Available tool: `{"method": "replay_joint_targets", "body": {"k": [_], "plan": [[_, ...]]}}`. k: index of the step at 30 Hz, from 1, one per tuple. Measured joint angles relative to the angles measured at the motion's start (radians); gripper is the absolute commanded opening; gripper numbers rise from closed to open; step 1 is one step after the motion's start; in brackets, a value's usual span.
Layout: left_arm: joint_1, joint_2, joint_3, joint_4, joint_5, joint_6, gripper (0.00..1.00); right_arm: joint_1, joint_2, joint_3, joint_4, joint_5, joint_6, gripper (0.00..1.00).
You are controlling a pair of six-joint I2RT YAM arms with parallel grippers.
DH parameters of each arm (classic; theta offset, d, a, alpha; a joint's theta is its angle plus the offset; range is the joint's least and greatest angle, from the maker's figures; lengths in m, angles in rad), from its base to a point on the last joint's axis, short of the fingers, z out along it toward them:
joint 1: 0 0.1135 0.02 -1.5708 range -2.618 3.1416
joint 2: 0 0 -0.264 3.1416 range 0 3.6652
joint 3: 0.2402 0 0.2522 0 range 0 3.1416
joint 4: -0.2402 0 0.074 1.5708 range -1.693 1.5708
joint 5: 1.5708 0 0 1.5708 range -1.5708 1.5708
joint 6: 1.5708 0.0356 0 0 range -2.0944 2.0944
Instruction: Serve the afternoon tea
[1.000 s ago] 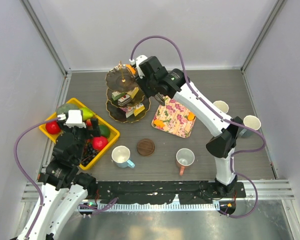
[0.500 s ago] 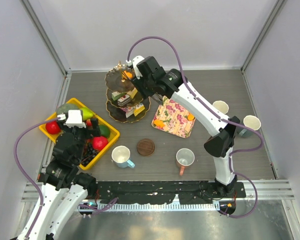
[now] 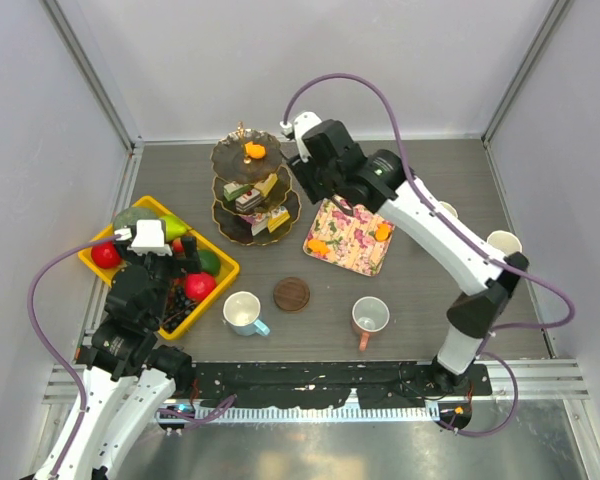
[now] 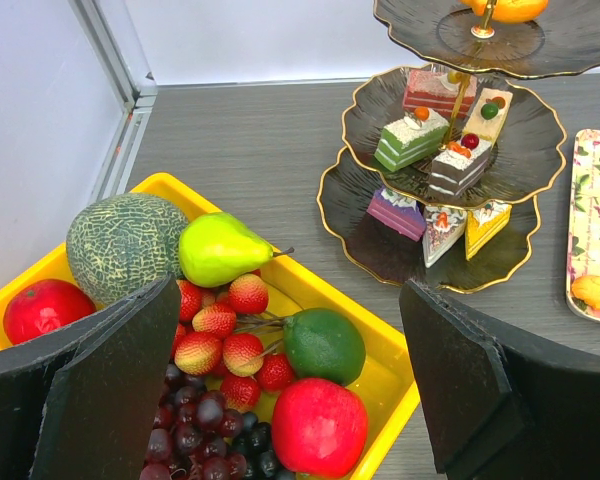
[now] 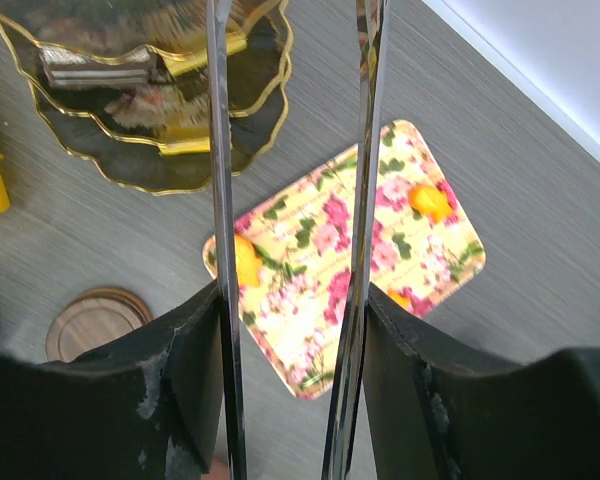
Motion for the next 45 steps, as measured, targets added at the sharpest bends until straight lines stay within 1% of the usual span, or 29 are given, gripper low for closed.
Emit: {"method": "replay_joint_targets", "body": {"k": [5, 9, 13, 17, 23, 29, 41, 45], "plan": [[0.0, 0.0, 0.0, 0.0, 0.0, 0.0, 0.99, -0.04, -0.171, -0.166, 0.02, 0.031, 0.032, 0.57], [0.0, 0.0, 0.0, 0.0, 0.001, 0.0, 0.99, -0.141, -0.266, -0.307, 0.037, 0.043, 0.086, 0.58], [0.0, 0.0, 0.0, 0.0, 0.001, 0.0, 0.99, -0.253, -0.275, -0.451, 0.058, 0.036, 0.14, 0.57], [0.0, 0.0, 0.0, 0.0, 0.002, 0.0, 0.99, -0.333, -0.207, -0.557, 0.078, 0.004, 0.181, 0.58], [0.0, 0.0, 0.0, 0.0, 0.003, 0.0, 0.99, -0.366, -0.041, -0.566, 0.126, -0.037, 0.215, 0.62], [0.0, 0.0, 0.0, 0.0, 0.003, 0.0, 0.99, -0.391, 0.062, -0.552, 0.152, -0.052, 0.248, 0.65], [0.0, 0.002, 0.0, 0.0, 0.003, 0.0, 0.99, -0.428, 0.155, -0.507, 0.191, -0.051, 0.276, 0.64], [0.0, 0.004, 0.0, 0.0, 0.003, 0.0, 0.99, -0.433, 0.182, -0.494, 0.199, -0.057, 0.275, 0.59]]}}
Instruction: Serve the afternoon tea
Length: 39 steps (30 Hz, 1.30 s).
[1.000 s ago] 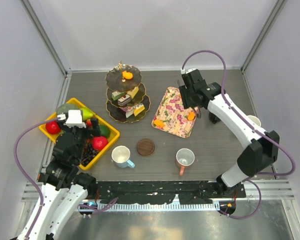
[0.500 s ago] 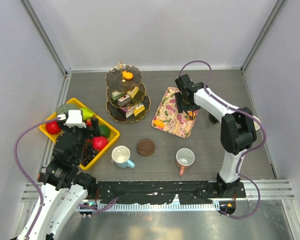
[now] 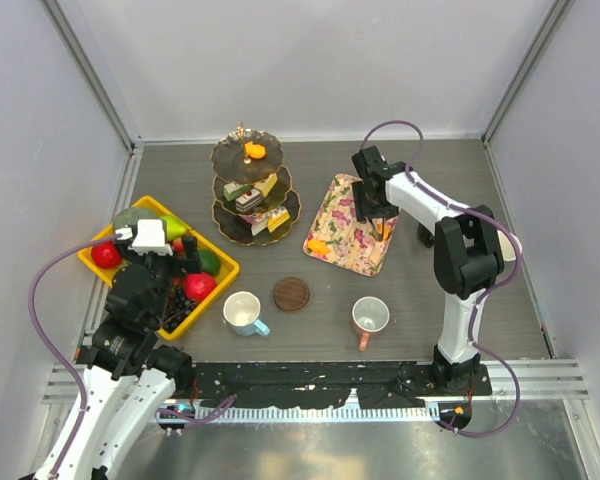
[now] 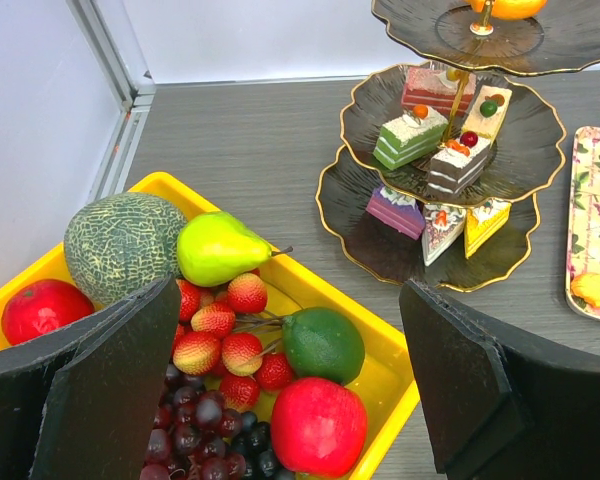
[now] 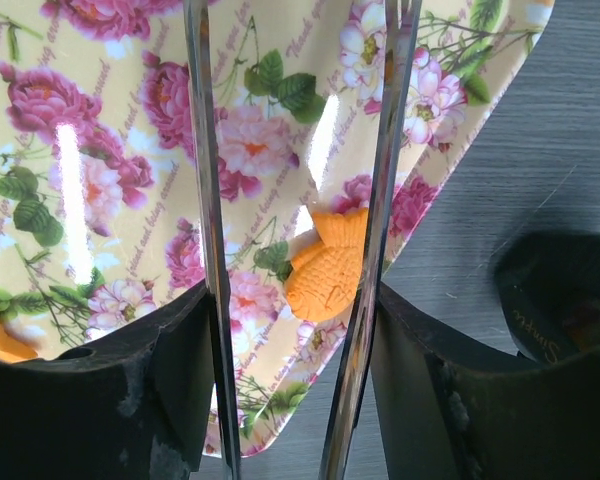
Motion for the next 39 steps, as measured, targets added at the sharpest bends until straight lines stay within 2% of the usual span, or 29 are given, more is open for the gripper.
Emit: {"method": "replay_joint_targets", "body": {"k": [5, 12, 18, 25, 31, 39], "plan": [[0.0, 0.002, 0.0, 0.0, 0.0, 0.0, 0.99, 0.0, 0.005, 0.003, 0.001, -0.01, -0.004, 0.49], [0.0, 0.002, 0.0, 0.0, 0.0, 0.0, 0.99, 0.001, -0.021, -0.027, 0.006, -0.035, -0.011, 0.46], [0.0, 0.002, 0.0, 0.0, 0.0, 0.0, 0.99, 0.013, -0.155, -0.108, -0.015, -0.035, -0.031, 0.46], [0.0, 0.002, 0.0, 0.0, 0.0, 0.0, 0.99, 0.084, -0.336, -0.109, -0.06, -0.011, -0.069, 0.46], [0.0, 0.002, 0.0, 0.0, 0.0, 0.0, 0.99, 0.217, -0.389, 0.027, -0.119, 0.037, -0.107, 0.47], [0.0, 0.003, 0.0, 0.0, 0.0, 0.0, 0.99, 0.431, -0.373, 0.323, -0.149, 0.076, -0.187, 0.47]]}}
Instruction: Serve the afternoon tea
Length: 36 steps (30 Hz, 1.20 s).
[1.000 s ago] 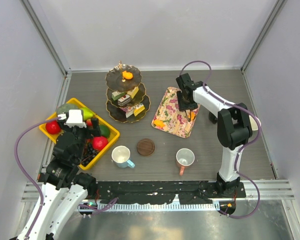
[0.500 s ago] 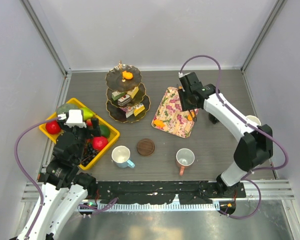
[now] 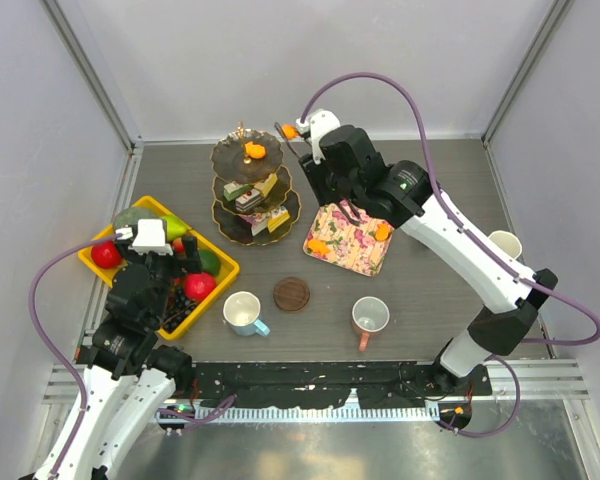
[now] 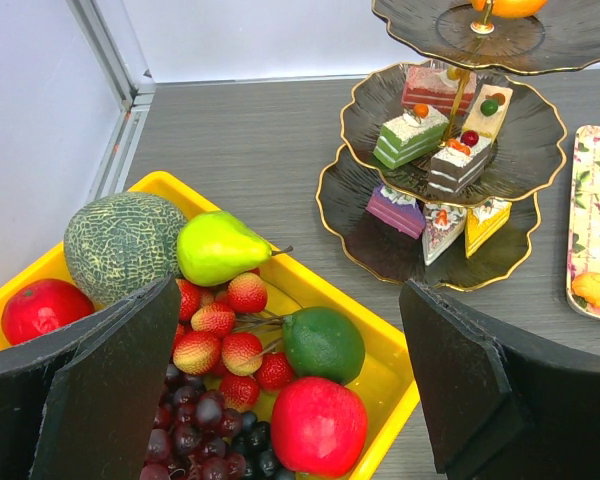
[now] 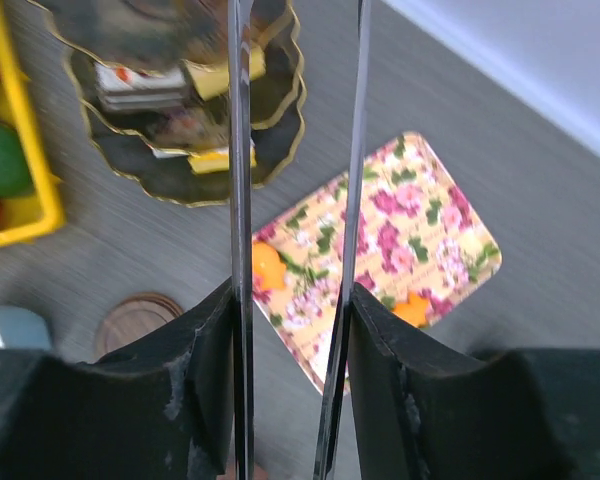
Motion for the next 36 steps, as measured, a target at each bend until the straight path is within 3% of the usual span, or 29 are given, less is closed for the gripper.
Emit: {"method": "replay_joint_targets", "body": {"k": [6, 16, 24, 36], "plan": [[0.0, 0.0, 0.0, 0.0, 0.0, 0.0, 0.99, 0.067, 0.076, 0.119, 0.0, 0.0, -0.045, 0.47], [0.0, -0.005, 0.0, 0.0, 0.0, 0.0, 0.99, 0.093, 0.229, 0.125, -0.025, -0.031, -0.068, 0.5], [0.0, -0.006, 0.0, 0.0, 0.0, 0.0, 0.99, 0.099, 0.234, 0.129, -0.024, -0.038, -0.075, 0.61], [0.0, -0.006, 0.0, 0.0, 0.0, 0.0, 0.99, 0.099, 0.218, 0.133, -0.023, -0.056, -0.08, 0.63]]}}
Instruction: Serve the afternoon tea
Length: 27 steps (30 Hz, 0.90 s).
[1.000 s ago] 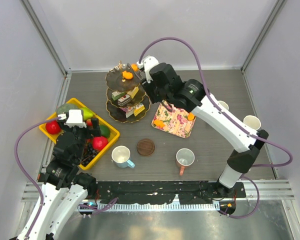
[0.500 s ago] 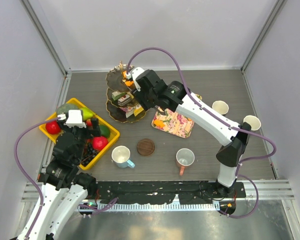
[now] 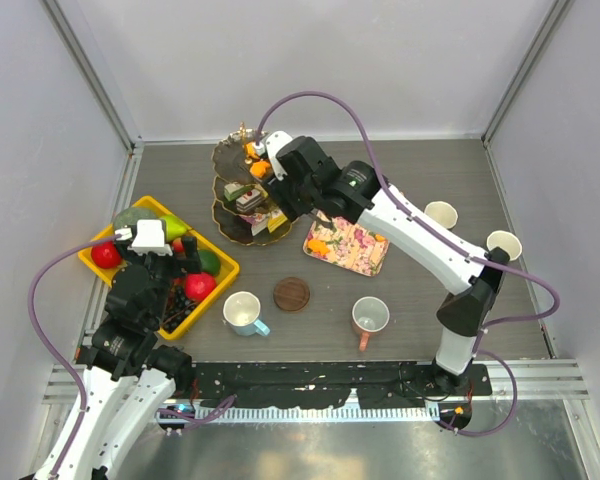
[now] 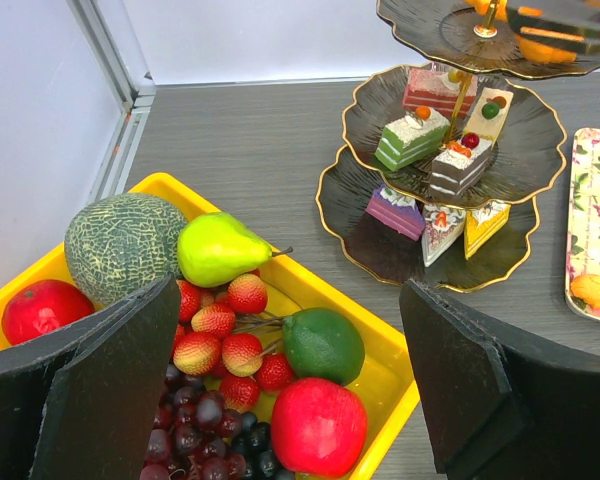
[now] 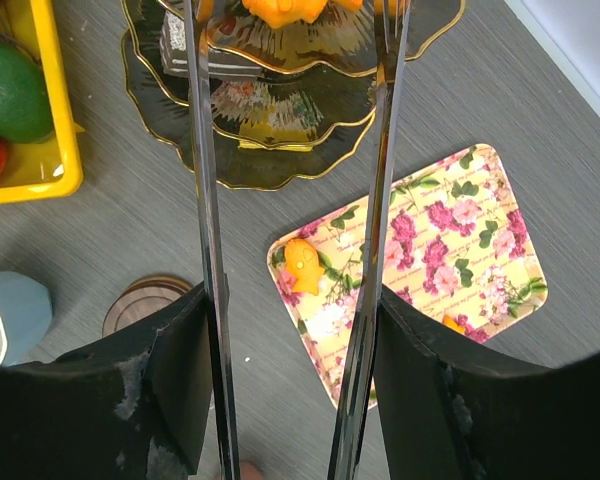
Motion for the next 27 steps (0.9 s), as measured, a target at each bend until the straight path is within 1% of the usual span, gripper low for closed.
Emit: {"method": "replay_joint_targets", "body": {"k": [4, 11, 16, 24, 27], "plan": [[0.0, 0.0, 0.0, 0.0, 0.0, 0.0, 0.99, 0.0, -0.055, -0.013, 0.009, -0.007, 0.0, 0.63], [0.0, 0.0, 0.0, 0.0, 0.0, 0.0, 0.99, -0.001, -0.22, -0.114, 0.042, 0.019, 0.017, 0.63], [0.0, 0.0, 0.0, 0.0, 0.0, 0.0, 0.99, -0.035, -0.316, -0.258, 0.039, 0.049, 0.06, 0.61], [0.0, 0.0, 0.0, 0.0, 0.0, 0.0, 0.99, -0.22, -0.427, -0.589, -0.013, 0.023, 0.175, 0.58], [0.0, 0.0, 0.0, 0.0, 0.0, 0.0, 0.99, -0.251, -0.442, -0.686, -0.032, -0.002, 0.194, 0.57]]}}
